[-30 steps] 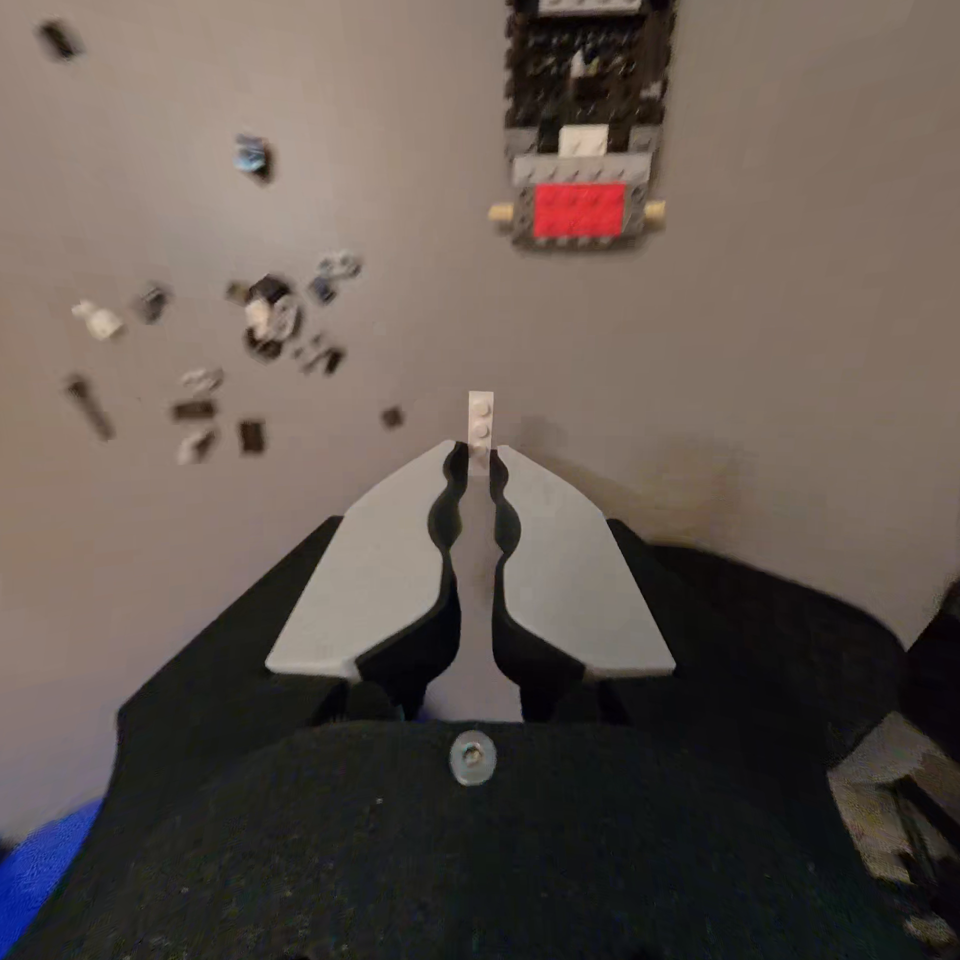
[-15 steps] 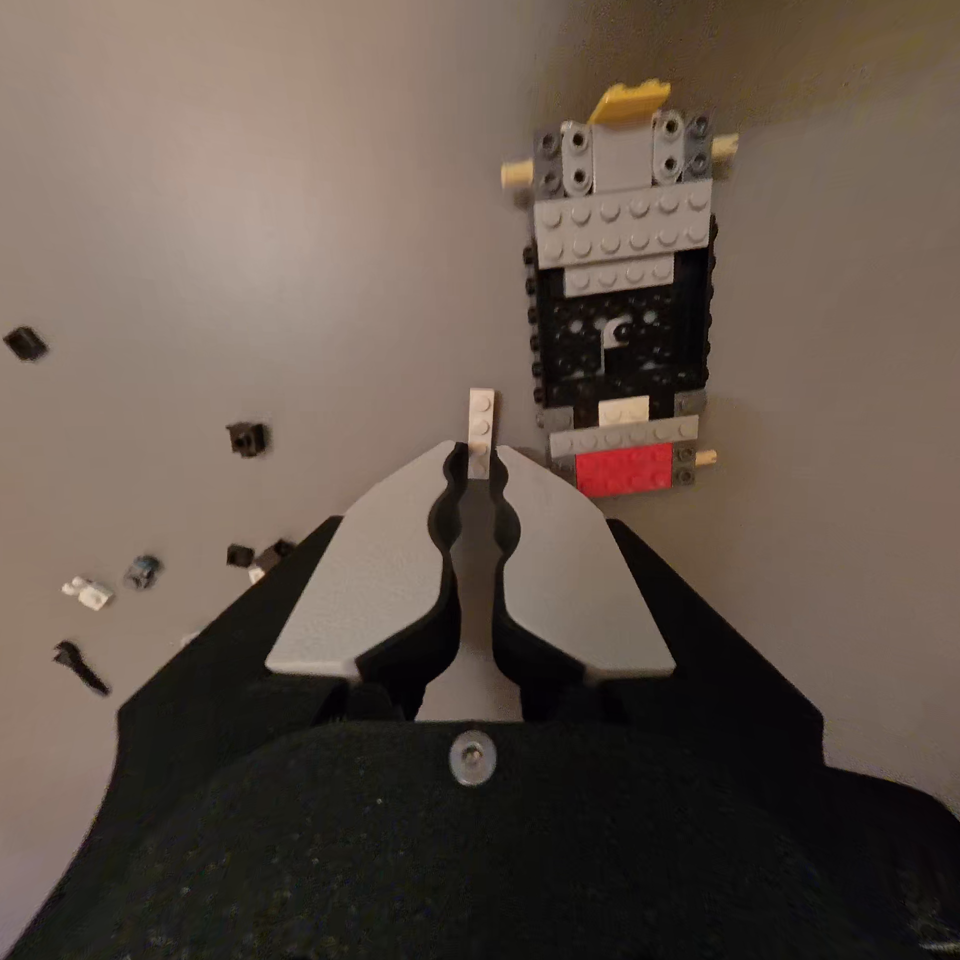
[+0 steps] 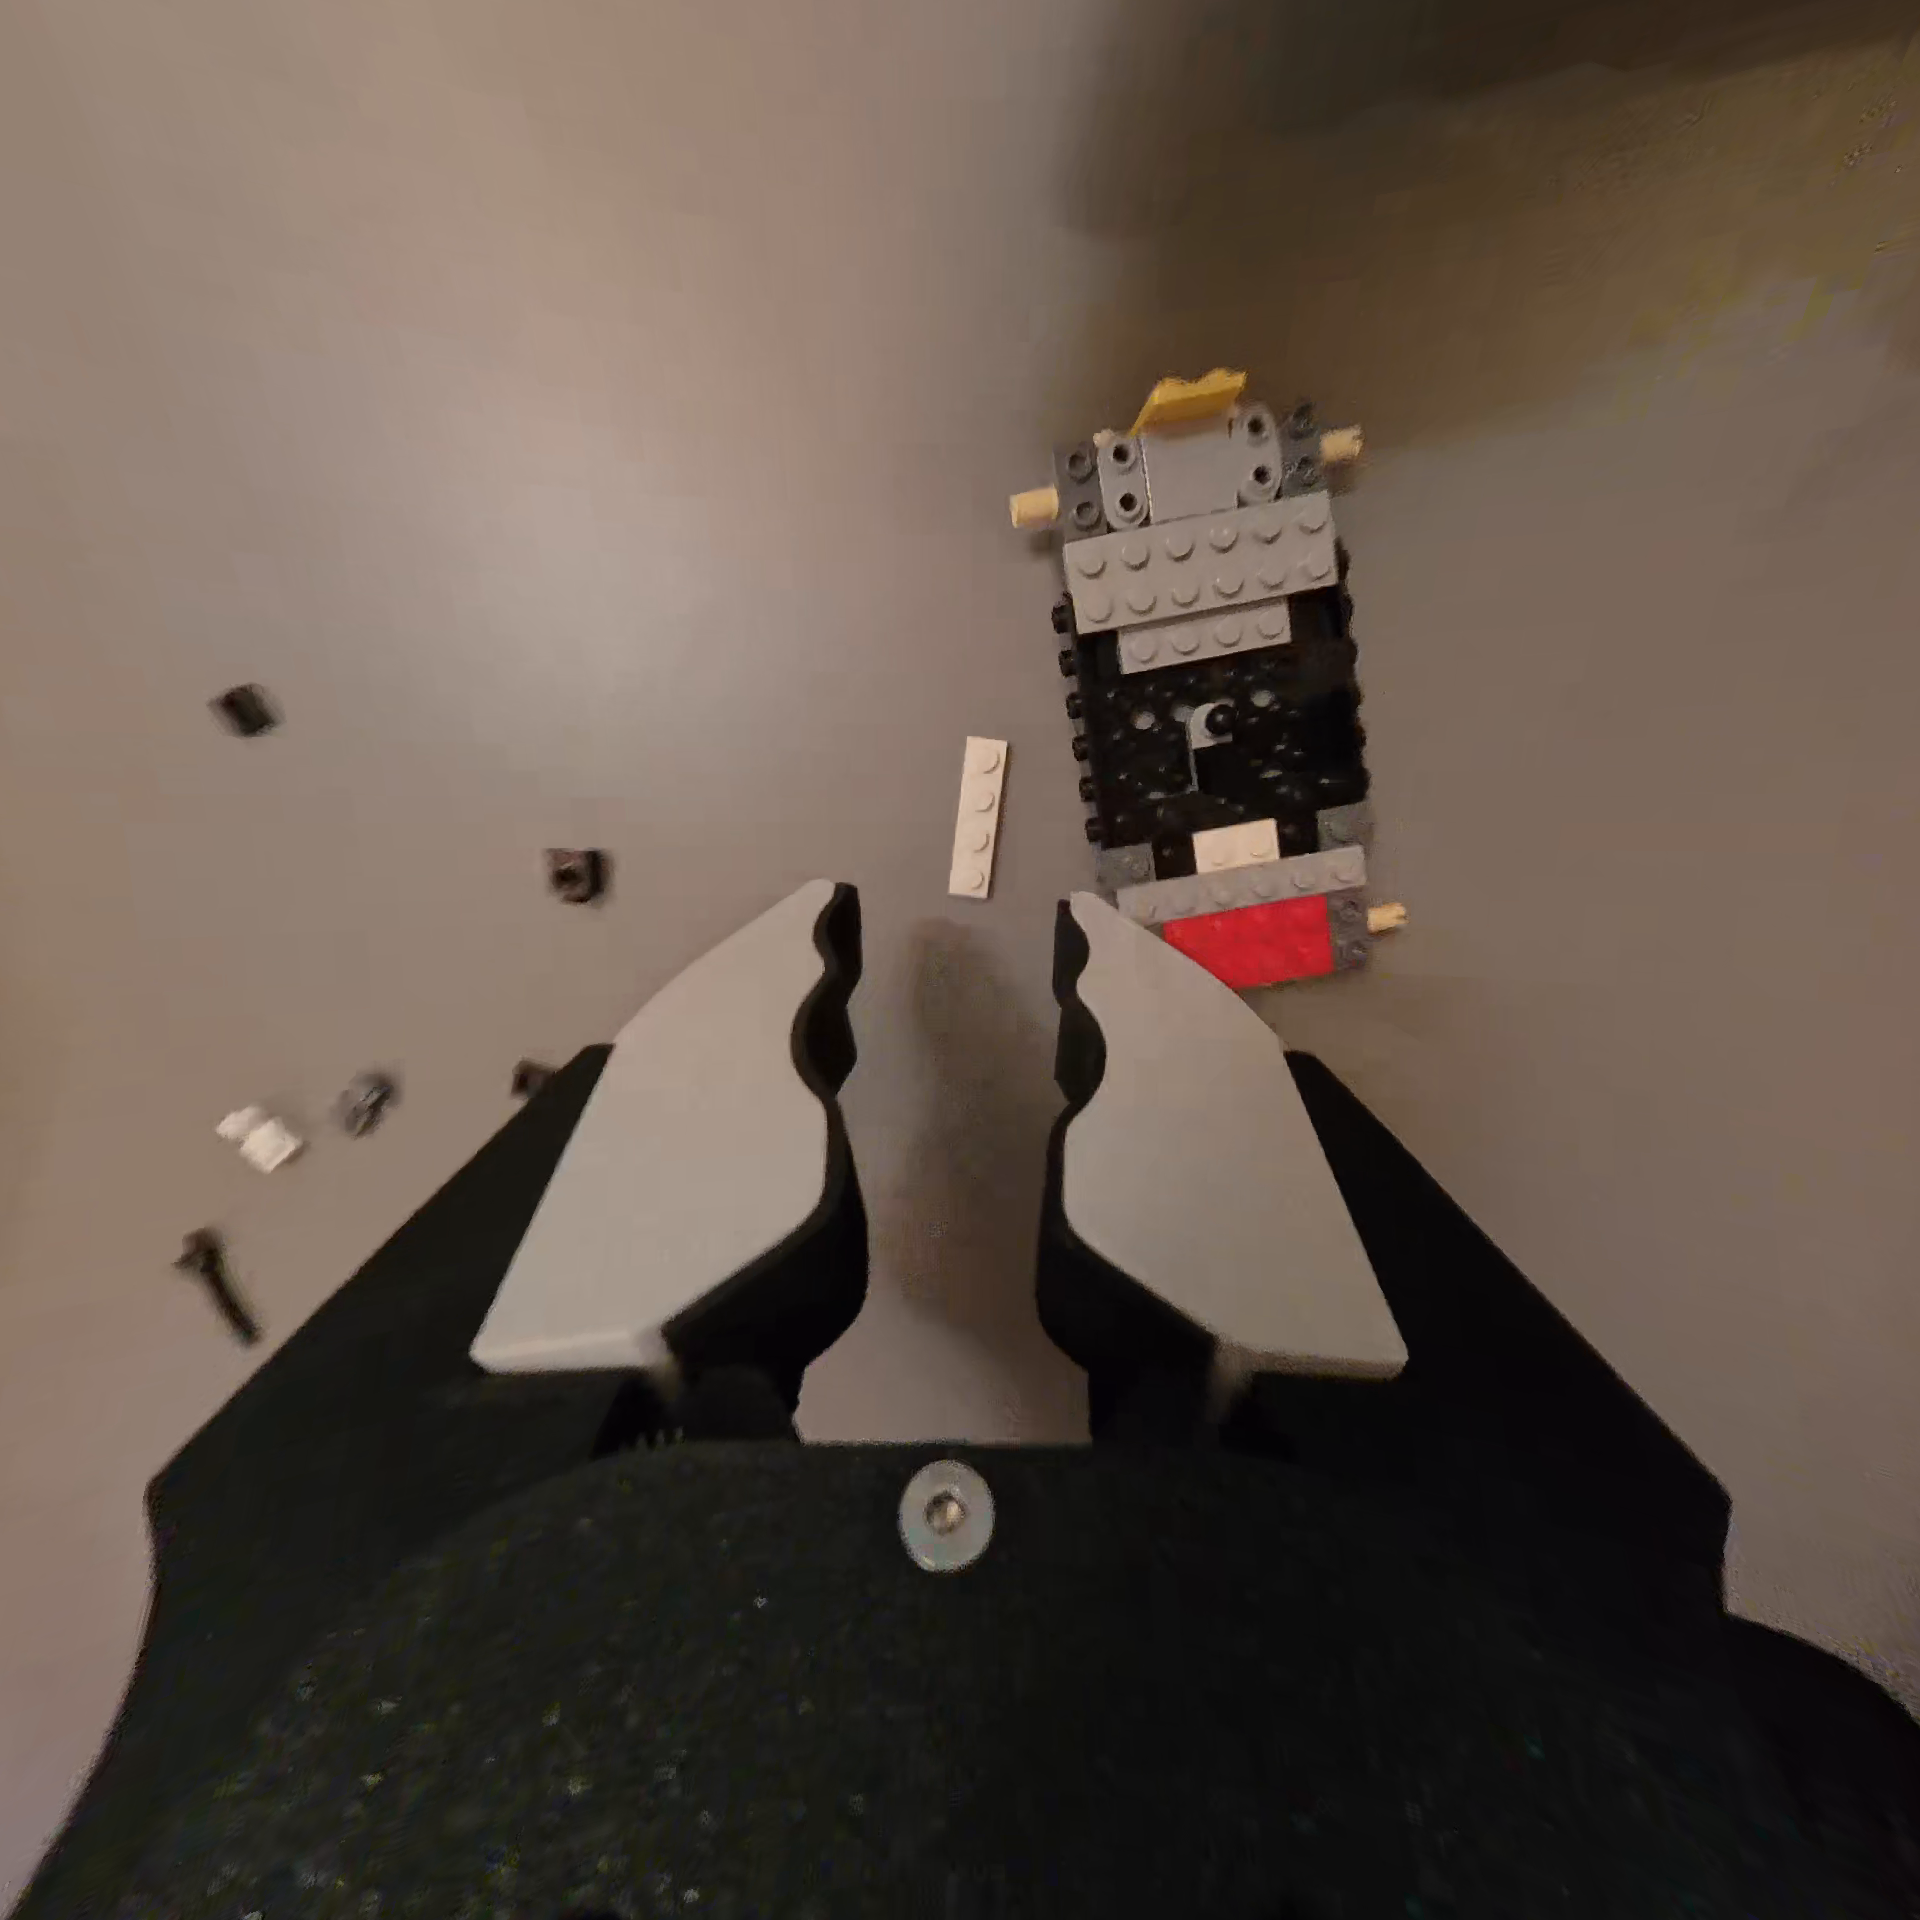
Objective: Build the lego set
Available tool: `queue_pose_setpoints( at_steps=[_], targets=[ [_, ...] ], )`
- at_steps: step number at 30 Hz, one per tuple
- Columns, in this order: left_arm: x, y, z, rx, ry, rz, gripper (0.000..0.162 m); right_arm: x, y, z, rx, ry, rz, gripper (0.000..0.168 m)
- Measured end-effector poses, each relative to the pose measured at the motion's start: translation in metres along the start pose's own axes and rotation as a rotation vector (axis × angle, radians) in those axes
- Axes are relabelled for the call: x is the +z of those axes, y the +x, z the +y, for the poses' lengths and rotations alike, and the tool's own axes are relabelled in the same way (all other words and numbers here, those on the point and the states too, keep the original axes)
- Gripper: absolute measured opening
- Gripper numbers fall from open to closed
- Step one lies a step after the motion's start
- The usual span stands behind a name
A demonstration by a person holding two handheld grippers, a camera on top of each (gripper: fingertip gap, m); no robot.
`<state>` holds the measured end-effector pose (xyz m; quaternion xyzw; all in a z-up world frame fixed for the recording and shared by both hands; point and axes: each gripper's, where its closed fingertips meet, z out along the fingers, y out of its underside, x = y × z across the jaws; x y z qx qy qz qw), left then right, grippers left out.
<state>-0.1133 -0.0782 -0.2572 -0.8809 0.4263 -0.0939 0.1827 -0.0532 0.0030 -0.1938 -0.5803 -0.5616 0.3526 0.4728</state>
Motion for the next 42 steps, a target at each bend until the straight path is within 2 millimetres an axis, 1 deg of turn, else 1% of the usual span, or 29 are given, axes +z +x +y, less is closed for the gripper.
queue_pose_setpoints(
  at_steps=[2,3,4,5,6,7,8,9,10,11,12,13,14,16,18,20,23,25,29,30,31,33,35,36,37,39,41,42],
  targets=[
    [-0.032,-0.005,-0.001,-0.03,0.116,-0.065,0.032,-0.001,0.001,-0.001,-0.001,0.006,0.006,0.0],
    [-0.053,-0.011,0.003,-0.055,0.169,-0.115,0.03,-0.002,0.003,-0.002,0.002,0.01,0.011,0.0],
    [-0.078,-0.023,0.01,-0.091,0.218,-0.186,0.028,-0.003,0.003,-0.003,0.007,0.015,0.013,0.0],
    [-0.107,-0.039,0.022,-0.14,0.259,-0.271,0.026,-0.003,0.003,-0.005,0.012,0.021,0.012,0.0],
    [-0.136,-0.057,0.039,-0.202,0.292,-0.358,0.024,-0.004,0.004,-0.006,0.017,0.027,0.01,0.0],
    [-0.166,-0.076,0.06,-0.272,0.313,-0.441,0.021,-0.004,0.004,-0.007,0.02,0.03,0.01,0.0],
    [-0.193,-0.096,0.085,-0.348,0.316,-0.52,0.019,-0.004,0.003,-0.007,0.021,0.033,0.009,0.0],
    [-0.216,-0.116,0.113,-0.431,0.307,-0.593,0.019,-0.004,0.003,-0.008,0.022,0.035,0.007,0.0],
    [-0.235,-0.134,0.142,-0.522,0.307,-0.648,0.017,-0.005,0.003,-0.009,0.022,0.038,0.007,0.0],
    [-0.248,-0.151,0.169,-0.621,0.32,-0.675,0.016,-0.005,0.003,-0.01,0.022,0.041,0.007,0.0],
    [-0.256,-0.166,0.194,-0.725,0.34,-0.686,0.015,-0.005,0.003,-0.011,0.023,0.045,0.009,0.0],
    [-0.256,-0.18,0.22,-0.822,0.346,-0.693,0.015,-0.006,0.003,-0.012,0.024,0.049,0.01,0.0],
    [-0.251,-0.19,0.244,-0.903,0.333,-0.689,0.015,-0.006,0.004,-0.013,0.024,0.054,0.013,0.0],
    [-0.229,-0.202,0.288,-1.017,0.238,-0.676,0.018,-0.009,0.007,-0.016,0.024,0.07,0.034,0.0],
    [-0.204,-0.205,0.315,-1.066,0.132,-0.644,0.024,-0.013,0.014,-0.022,0.024,0.097,0.076,0.0],
    [-0.181,-0.206,0.33,-1.095,0.044,-0.599,0.029,-0.018,0.025,-0.027,0.031,0.124,0.14,0.0],
    [-0.159,-0.209,0.341,-1.1,-0.063,-0.562,0.032,-0.027,0.039,-0.033,0.061,0.162,0.217,0.0],
    [-0.149,-0.209,0.343,-1.116,-0.098,-0.522,0.035,-0.032,0.047,-0.035,0.074,0.179,0.262,0.0],
    [-0.14,-0.215,0.349,-1.137,-0.122,-0.51,0.03,-0.037,0.053,-0.038,0.086,0.198,0.289,0.0],
    [-0.137,-0.215,0.35,-1.146,-0.125,-0.492,0.026,-0.037,0.053,-0.038,0.088,0.199,0.288,0.0],
    [-0.137,-0.216,0.349,-1.151,-0.108,-0.491,0.02,-0.037,0.053,-0.038,0.09,0.199,0.287,0.0],
    [-0.14,-0.216,0.351,-1.143,-0.113,-0.502,0.019,-0.037,0.053,-0.037,0.089,0.2,0.286,0.0],
    [-0.145,-0.214,0.345,-1.123,-0.083,-0.5,0.019,-0.037,0.054,-0.038,0.094,0.203,0.283,0.0],
    [-0.151,-0.214,0.339,-1.098,-0.05,-0.507,0.019,-0.038,0.054,-0.038,0.096,0.205,0.283,0.0],
    [-0.158,-0.213,0.328,-1.051,0.004,-0.512,0.02,-0.039,0.054,-0.039,0.098,0.209,0.284,0.0],
    [-0.178,-0.208,0.299,-0.931,0.12,-0.551,0.02,-0.04,0.054,-0.041,0.097,0.218,0.285,0.0],
    [-0.199,-0.193,0.256,-0.745,0.245,-0.587,0.02,-0.041,0.054,-0.043,0.092,0.227,0.287,0.0],
    [-0.207,-0.181,0.233,-0.641,0.289,-0.606,0.02,-0.041,0.054,-0.043,0.09,0.227,0.286,0.0]
  ],
)
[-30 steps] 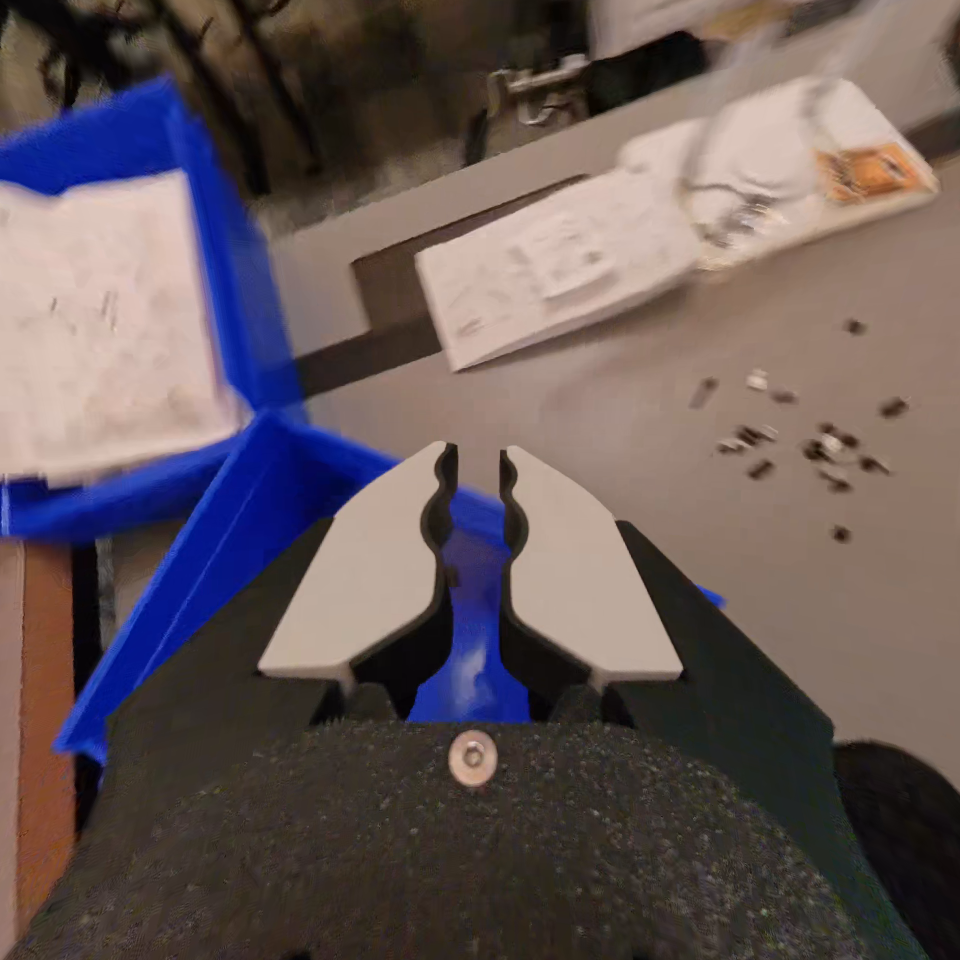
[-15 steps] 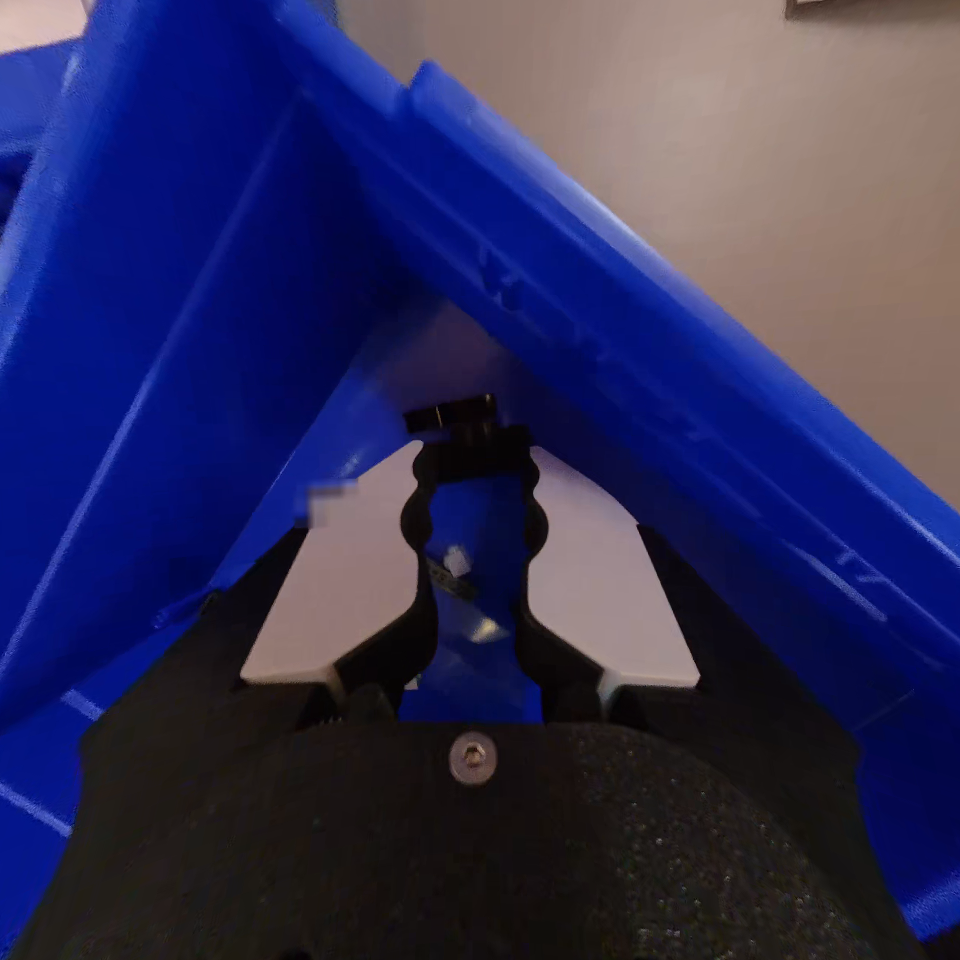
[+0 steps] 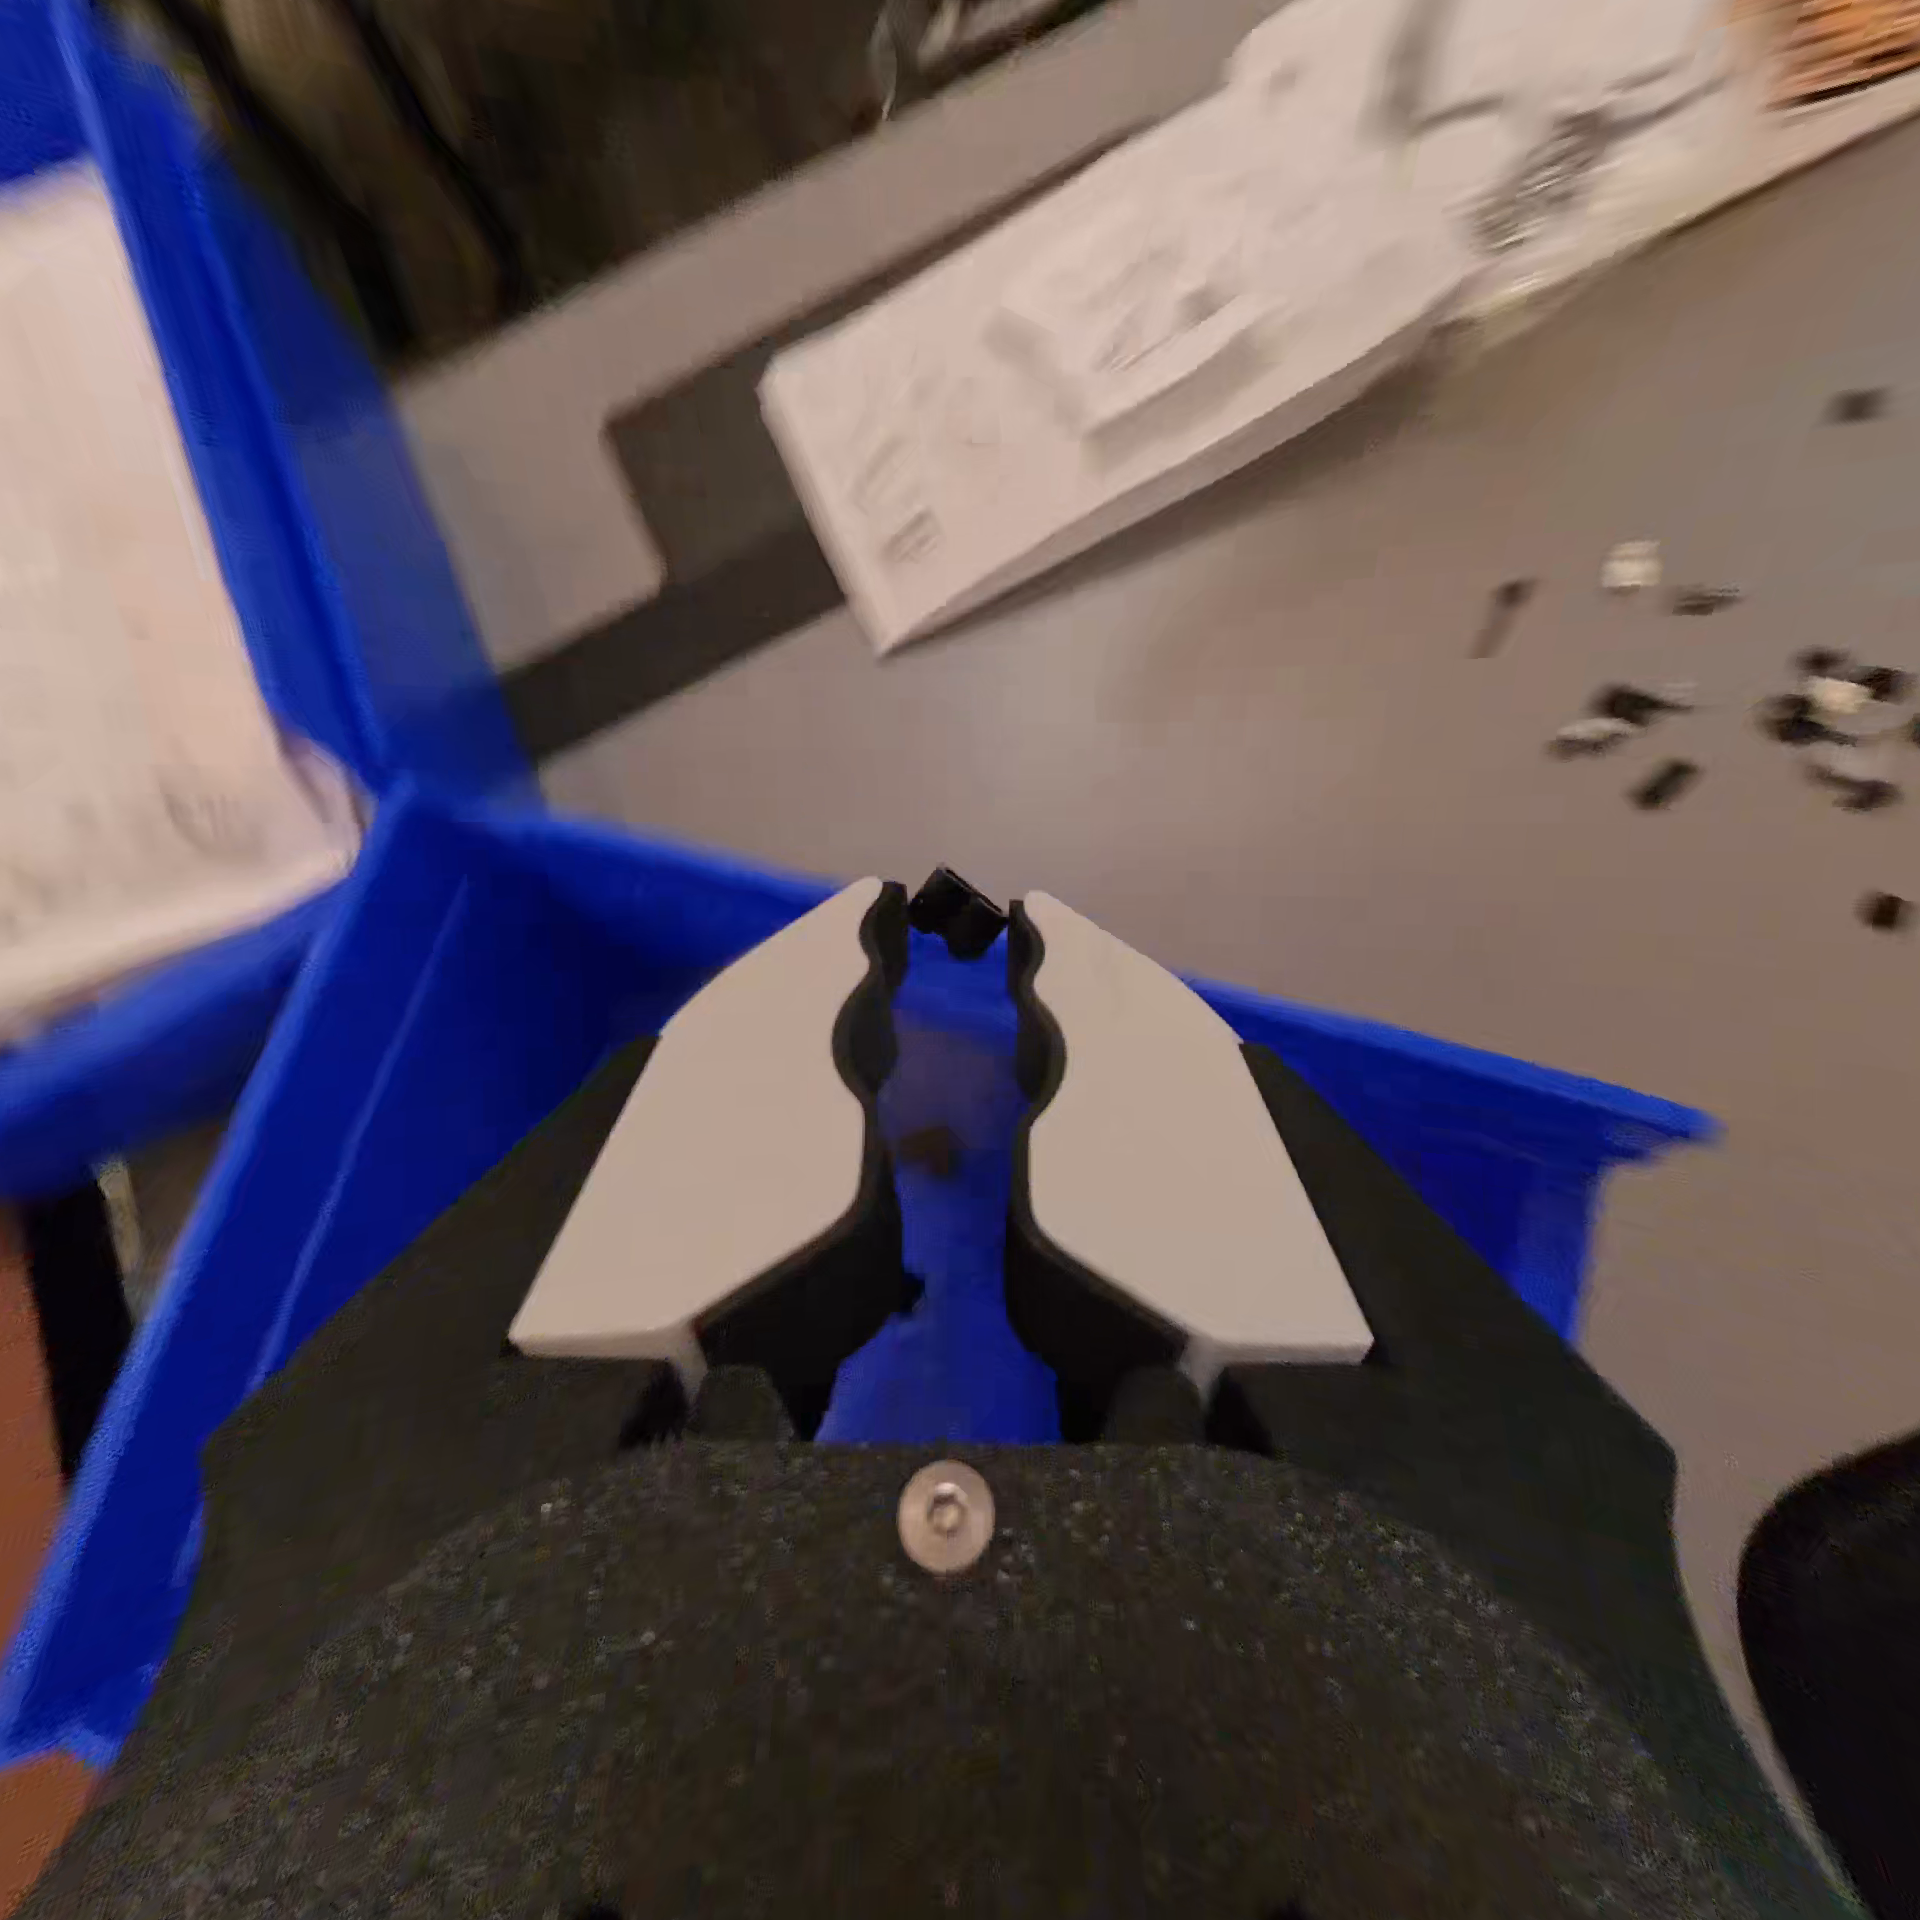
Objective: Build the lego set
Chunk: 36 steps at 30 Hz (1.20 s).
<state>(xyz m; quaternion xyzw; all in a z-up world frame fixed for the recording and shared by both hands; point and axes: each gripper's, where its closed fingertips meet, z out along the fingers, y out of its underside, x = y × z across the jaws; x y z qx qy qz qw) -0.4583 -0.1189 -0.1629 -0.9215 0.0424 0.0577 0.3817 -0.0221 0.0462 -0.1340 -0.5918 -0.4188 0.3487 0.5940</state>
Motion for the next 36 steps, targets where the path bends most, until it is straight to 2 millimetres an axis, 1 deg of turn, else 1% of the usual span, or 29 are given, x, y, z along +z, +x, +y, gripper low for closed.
queue_pose_setpoints(
  at_steps=[1,3,5,7,9,10,13,16,18,20,22,25,27,30,33,36],
  targets=[
    [-0.012,0.023,-0.014,0.092,0.061,0.019,0.019,0.0,0.0,0.0,0.0,0.0,0.0,0.0],
    [-0.033,0.074,-0.037,0.283,0.177,0.063,0.019,0.001,-0.002,0.0,0.0,-0.001,-0.003,0.0],
    [-0.046,0.124,-0.051,0.446,0.244,0.098,0.018,0.001,-0.002,0.0,-0.002,0.0,-0.002,0.0],
    [-0.053,0.166,-0.062,0.552,0.303,0.145,0.018,0.0,-0.002,-0.003,-0.007,0.007,0.006,0.0],
    [-0.051,0.2,-0.067,0.614,0.319,0.21,0.018,-0.003,0.005,-0.007,-0.014,0.016,0.052,0.0],
    [-0.048,0.214,-0.069,0.644,0.323,0.231,0.018,-0.005,0.013,-0.008,-0.013,0.015,0.104,0.0],
    [-0.034,0.25,-0.072,0.715,0.31,0.296,0.018,-0.018,0.049,-0.012,0.03,0.033,0.3,0.0],
    [-0.015,0.281,-0.073,0.761,0.29,0.368,0.018,-0.032,0.077,-0.008,0.115,0.049,0.405,0.0],
    [-0.002,0.301,-0.07,0.795,0.26,0.424,0.018,-0.039,0.091,-0.001,0.144,0.036,0.449,0.0],
    [0.013,0.319,-0.062,0.828,0.208,0.482,0.018,-0.047,0.101,0.006,0.16,0.021,0.489,0.0],
    [0.027,0.334,-0.049,0.846,0.13,0.562,0.018,-0.056,0.107,0.01,0.169,0.009,0.518,0.0],
    [0.048,0.349,-0.032,0.883,0.04,0.644,0.018,-0.071,0.111,0.016,0.17,-0.005,0.544,0.0],
    [0.061,0.354,-0.027,0.914,-0.001,0.666,0.018,-0.079,0.111,0.02,0.168,-0.013,0.551,0.0],
    [0.08,0.357,-0.023,0.954,-0.078,0.698,0.018,-0.085,0.111,0.023,0.162,-0.023,0.55,0.0],
    [0.091,0.365,-0.017,1.006,-0.148,0.771,0.018,-0.087,0.113,0.021,0.159,-0.021,0.558,0.0],
    [0.098,0.368,-0.012,1.069,-0.2,0.805,0.018,-0.094,0.116,0.021,0.148,-0.023,0.578,0.0]
  ],
)
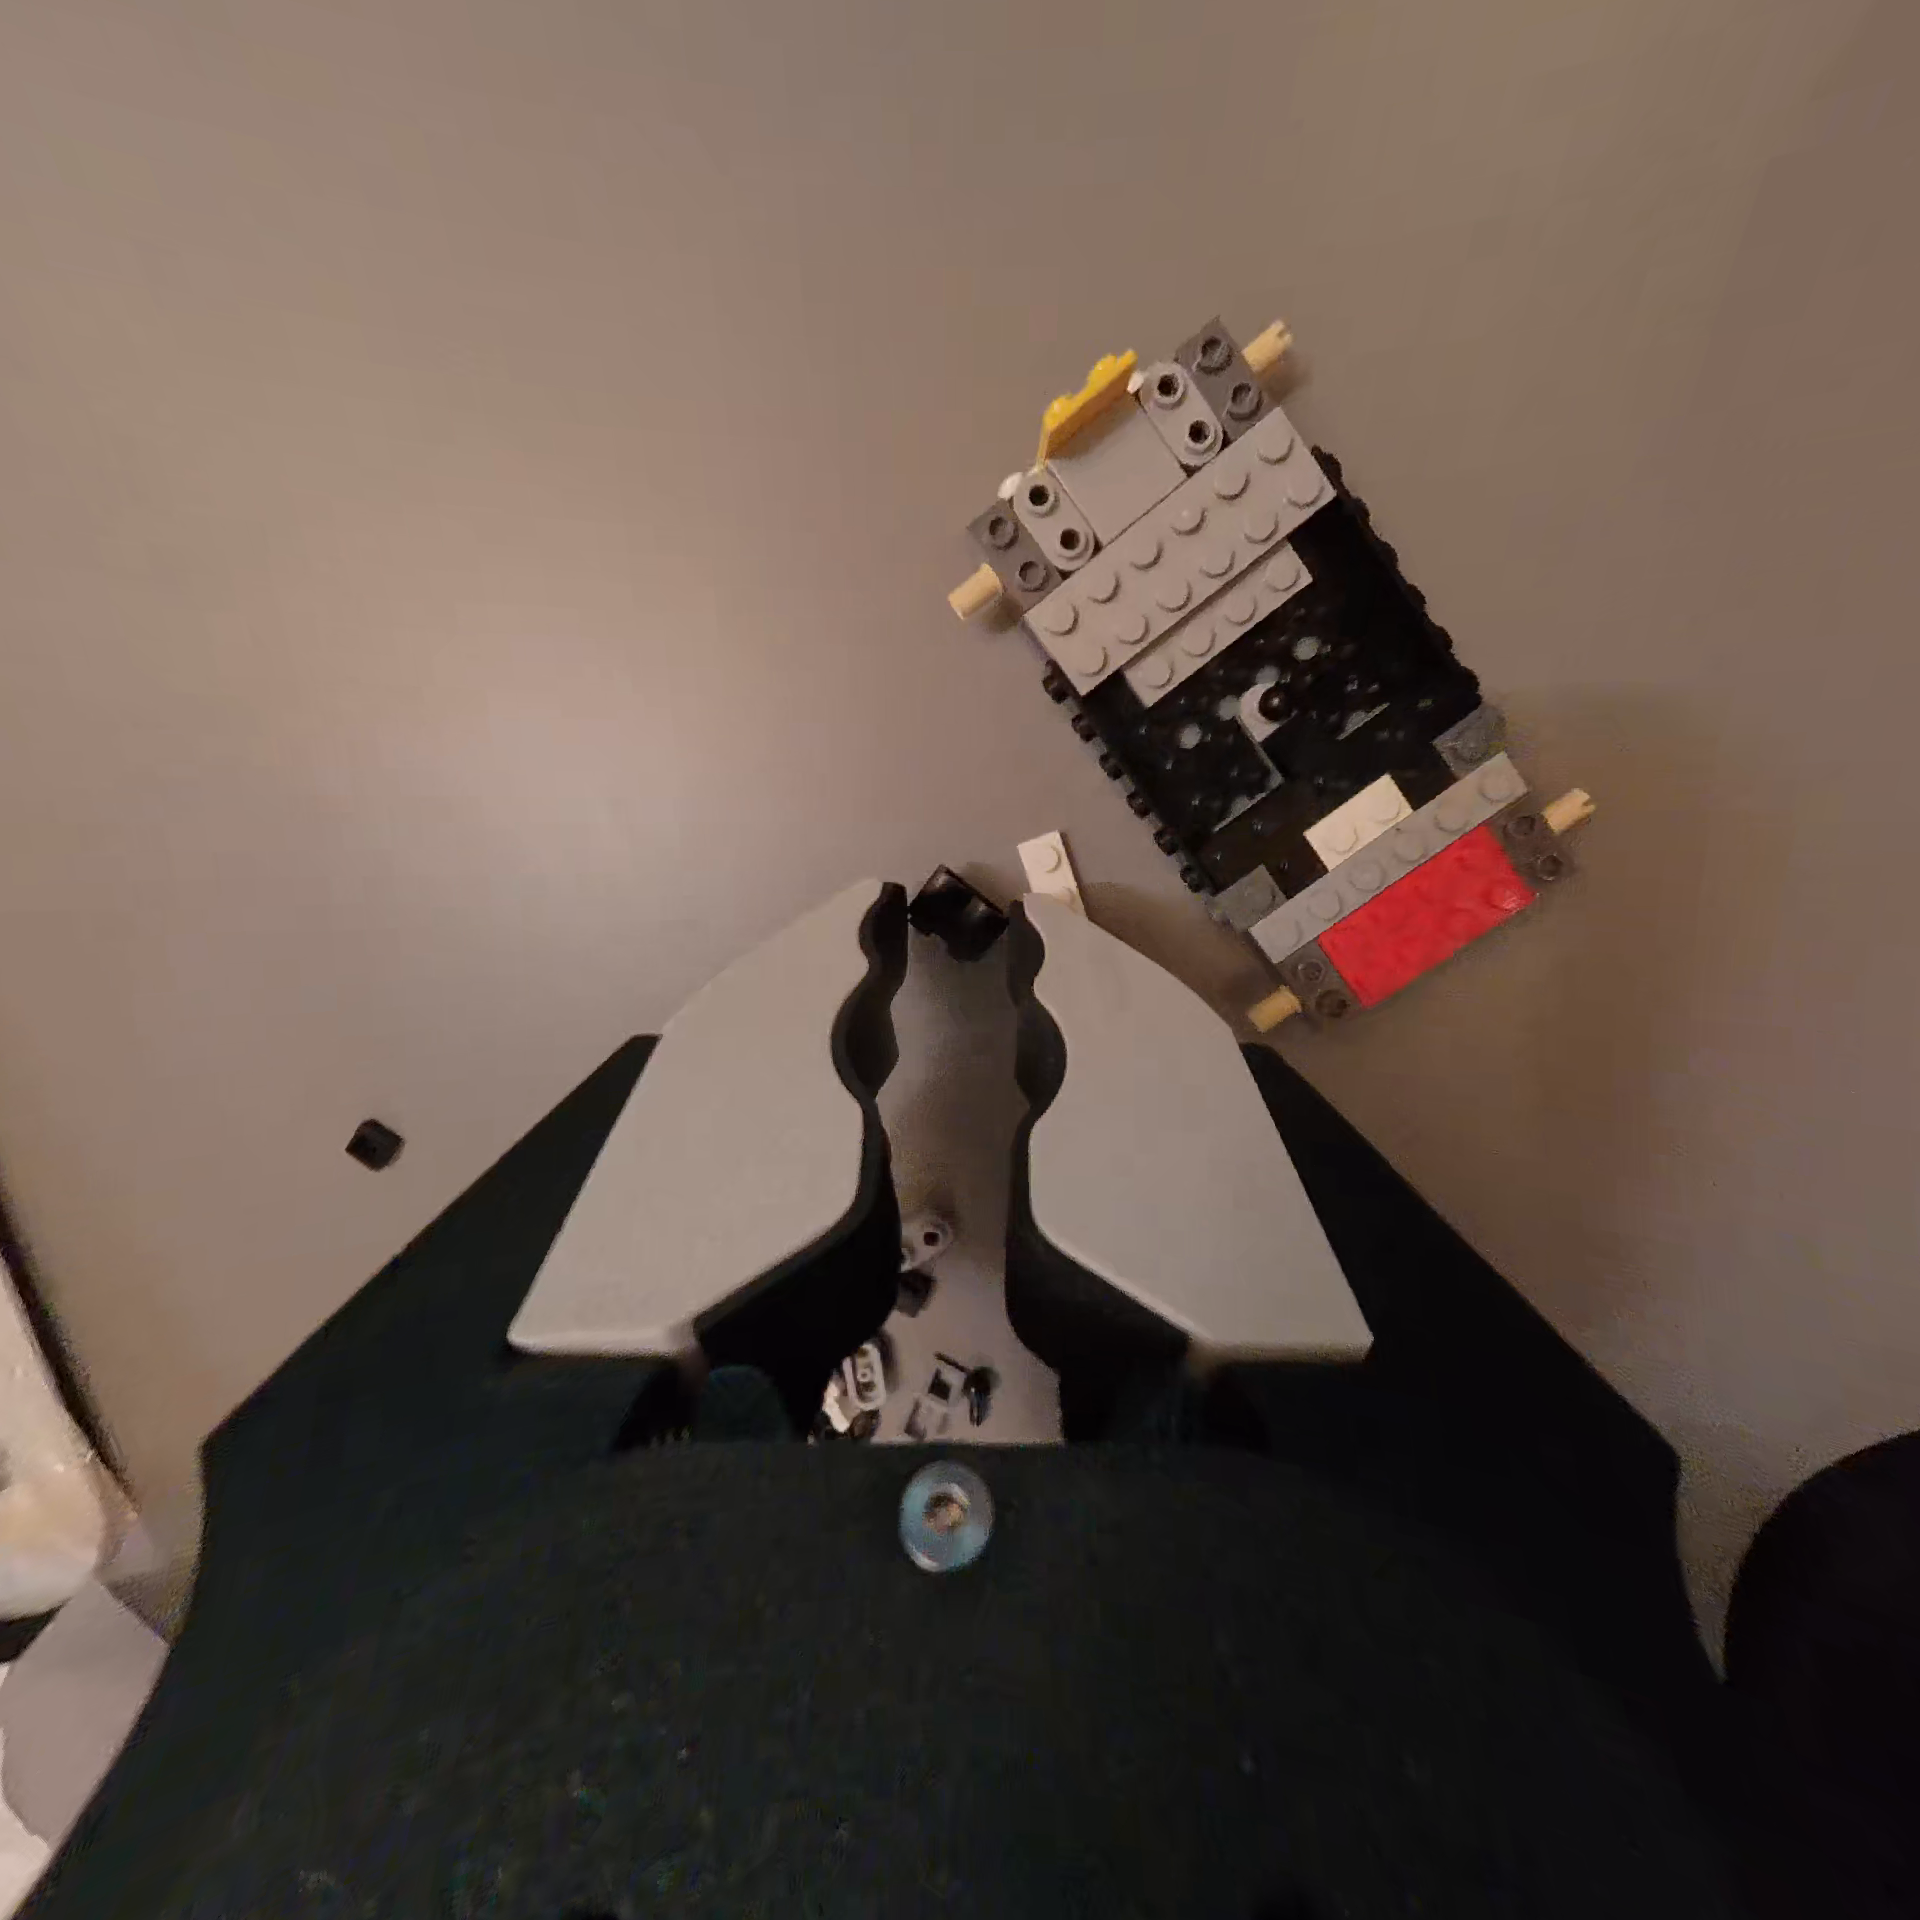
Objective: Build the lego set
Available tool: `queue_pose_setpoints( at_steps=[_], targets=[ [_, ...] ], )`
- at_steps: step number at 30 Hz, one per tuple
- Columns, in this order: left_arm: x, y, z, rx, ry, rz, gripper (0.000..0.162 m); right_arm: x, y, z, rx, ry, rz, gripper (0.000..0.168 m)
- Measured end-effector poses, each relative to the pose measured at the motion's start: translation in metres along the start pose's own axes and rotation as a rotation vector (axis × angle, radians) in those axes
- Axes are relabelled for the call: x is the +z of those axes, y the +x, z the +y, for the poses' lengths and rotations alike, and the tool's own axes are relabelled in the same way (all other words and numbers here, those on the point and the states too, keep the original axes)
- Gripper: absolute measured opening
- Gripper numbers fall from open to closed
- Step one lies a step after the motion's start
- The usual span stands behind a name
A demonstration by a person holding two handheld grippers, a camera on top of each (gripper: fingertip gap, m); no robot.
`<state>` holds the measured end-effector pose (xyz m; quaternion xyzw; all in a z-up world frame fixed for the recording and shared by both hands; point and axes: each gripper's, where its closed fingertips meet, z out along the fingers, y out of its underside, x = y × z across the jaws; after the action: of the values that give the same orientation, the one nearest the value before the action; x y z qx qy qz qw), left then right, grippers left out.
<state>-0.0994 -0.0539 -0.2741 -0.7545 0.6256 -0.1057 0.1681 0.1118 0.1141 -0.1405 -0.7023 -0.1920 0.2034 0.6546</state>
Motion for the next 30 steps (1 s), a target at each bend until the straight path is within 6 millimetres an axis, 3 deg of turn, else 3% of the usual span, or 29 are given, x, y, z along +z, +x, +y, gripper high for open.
queue_pose_setpoints(
  at_steps=[8,15,19,24,30],
  targets=[
    [0.002,0.001,-0.003,0.004,-0.007,0.038,0.027,-0.006,0.011,0.003,0.022,-0.001,0.01,0.0],
    [-0.024,-0.005,-0.013,-0.087,0.126,-0.073,0.027,-0.005,0.009,0.003,0.016,-0.001,0.0,0.0],
    [-0.045,-0.008,-0.022,-0.178,0.264,-0.204,0.021,-0.005,0.007,0.003,0.01,0.002,-0.004,0.0],
    [-0.088,-0.008,-0.038,-0.301,0.595,-0.415,0.0,-0.005,0.003,0.004,0.003,-0.006,-0.016,0.0],
    [-0.133,0.009,-0.029,-0.454,0.859,-0.619,0.0,-0.005,-0.004,0.005,-0.017,-0.007,-0.034,0.0]
  ],
)
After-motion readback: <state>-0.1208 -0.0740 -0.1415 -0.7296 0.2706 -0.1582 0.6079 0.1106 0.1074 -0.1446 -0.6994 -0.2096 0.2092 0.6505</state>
